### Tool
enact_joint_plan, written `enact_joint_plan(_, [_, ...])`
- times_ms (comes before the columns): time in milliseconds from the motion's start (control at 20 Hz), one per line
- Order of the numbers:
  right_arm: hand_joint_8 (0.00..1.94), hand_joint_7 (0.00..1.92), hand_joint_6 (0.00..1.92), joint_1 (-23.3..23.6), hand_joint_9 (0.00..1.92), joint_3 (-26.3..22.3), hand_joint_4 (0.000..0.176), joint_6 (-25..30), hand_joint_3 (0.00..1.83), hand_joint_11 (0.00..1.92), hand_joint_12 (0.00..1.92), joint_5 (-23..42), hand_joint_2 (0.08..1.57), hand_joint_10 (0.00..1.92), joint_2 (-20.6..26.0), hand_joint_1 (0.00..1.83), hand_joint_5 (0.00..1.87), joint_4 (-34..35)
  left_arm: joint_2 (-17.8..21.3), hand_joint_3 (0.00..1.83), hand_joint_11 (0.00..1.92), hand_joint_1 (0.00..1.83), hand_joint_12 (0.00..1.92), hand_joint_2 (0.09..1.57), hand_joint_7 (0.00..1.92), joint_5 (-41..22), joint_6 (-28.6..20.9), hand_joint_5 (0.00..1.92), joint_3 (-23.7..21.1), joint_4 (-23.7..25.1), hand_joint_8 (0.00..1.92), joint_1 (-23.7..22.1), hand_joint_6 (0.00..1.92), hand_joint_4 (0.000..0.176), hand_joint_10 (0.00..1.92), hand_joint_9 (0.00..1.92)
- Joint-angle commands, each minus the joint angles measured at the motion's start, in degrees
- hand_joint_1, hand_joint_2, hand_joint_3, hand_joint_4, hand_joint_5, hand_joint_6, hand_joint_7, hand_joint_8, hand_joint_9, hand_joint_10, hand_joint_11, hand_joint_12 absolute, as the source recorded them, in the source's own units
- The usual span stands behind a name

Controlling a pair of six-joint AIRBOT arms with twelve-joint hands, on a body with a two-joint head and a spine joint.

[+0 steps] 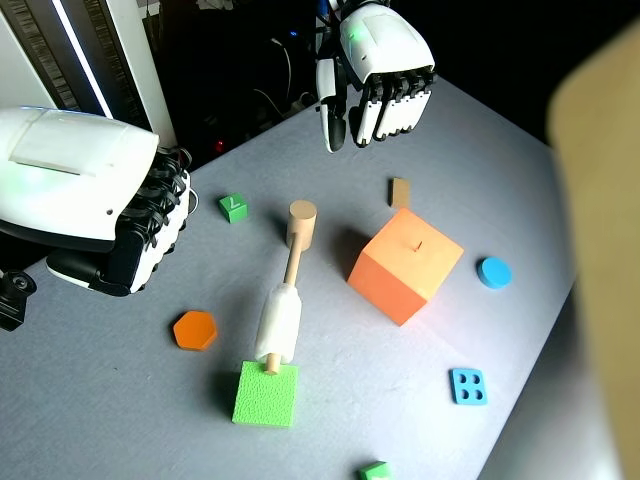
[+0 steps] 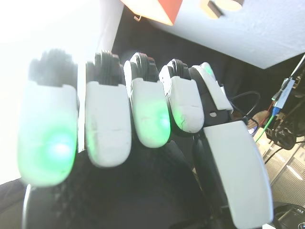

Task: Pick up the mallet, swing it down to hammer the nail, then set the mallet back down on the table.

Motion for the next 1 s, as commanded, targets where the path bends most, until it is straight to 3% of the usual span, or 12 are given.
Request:
enact_joint_plan(0, [0.03, 0.04, 0.05, 0.93, 0.01, 0.07, 0.000, -0.37, 0.19, 0.00, 0.02, 6.53, 1.06, 0.04, 0.07, 0.04, 0.05, -0.15, 0.40, 0.17, 0.00, 0.00, 0.00, 0.93, 0.00, -5.29, -0.21, 0.00, -0.15, 2.40, 0.01, -0.25, 0.01, 0.000, 0.01, 0.00])
enact_joint_plan(50, [0.03, 0.04, 0.05, 0.83, 0.01, 0.14, 0.000, -0.38, 0.19, 0.00, 0.02, 6.88, 1.06, 0.04, -0.13, 0.04, 0.05, -0.15, 0.40, 0.17, 0.00, 0.00, 0.00, 0.93, 0.00, -5.29, -0.22, 0.00, -0.13, 2.20, 0.01, -0.26, 0.01, 0.000, 0.01, 0.00])
enact_joint_plan(100, [0.00, 0.02, 0.01, 0.95, 0.00, 0.16, 0.000, -0.53, 0.03, 0.00, 0.00, 6.89, 1.14, 0.00, -0.36, 0.01, 0.04, -0.15, 0.42, 0.05, 0.00, 0.00, 0.00, 0.97, 0.00, -5.29, -0.22, 0.00, -0.14, 1.79, 0.00, -0.26, 0.00, 0.000, 0.00, 0.00])
enact_joint_plan(500, [0.00, 0.00, 0.00, -0.46, 0.00, 1.32, 0.000, -2.63, 0.00, 0.00, 0.00, 9.00, 1.12, 0.00, -1.82, 0.02, 0.01, -0.16, 0.75, 0.03, 0.00, 0.00, 0.00, 0.98, 0.00, -5.30, -1.20, 0.00, 0.03, 1.09, 0.00, 0.18, 0.00, 0.000, 0.00, 0.00])
enact_joint_plan(650, [0.00, 0.00, 0.00, 0.17, 0.00, 4.30, 0.000, -0.23, 0.00, 0.00, 0.00, 6.42, 1.10, 0.00, -2.92, 0.04, 0.00, -1.88, 1.11, 0.02, 0.00, 0.00, 0.00, 0.98, 0.00, -5.37, -2.01, 0.00, -0.10, 1.58, 0.00, 0.78, 0.00, 0.000, 0.00, 0.00])
enact_joint_plan(750, [0.00, 0.00, 0.00, 0.44, 0.00, 6.15, 0.000, 7.31, 0.00, 0.00, 0.00, 5.52, 1.10, 0.00, -3.58, 0.06, 0.00, -9.74, 1.32, 0.02, 0.00, 0.00, 0.00, 0.98, 0.00, -5.45, -2.91, 0.00, 0.07, 3.06, 0.00, 1.26, 0.00, 0.000, 0.00, 0.00])
enact_joint_plan(850, [0.00, 0.00, 0.00, 1.22, 0.00, 8.67, 0.000, 26.36, 0.00, 0.00, 0.00, 2.97, 1.09, 0.00, -4.15, 0.09, 0.00, -25.13, 1.90, 0.02, 0.00, 0.00, 0.00, 0.97, 0.00, -5.44, -5.09, 0.00, 0.34, 6.10, 0.00, 2.64, 0.00, 0.000, 0.00, 0.00])
enact_joint_plan(950, [0.00, 0.00, 0.00, 4.24, 0.00, 9.56, 0.000, 38.92, 0.00, 0.00, 0.00, -4.34, 1.08, 0.00, -4.88, 0.12, 0.00, -36.08, 2.61, 0.01, 0.00, 0.00, 0.00, 0.97, 0.00, -5.45, -8.13, 0.00, 0.73, 8.38, 0.00, 4.39, 0.00, 0.000, 0.00, 0.00])
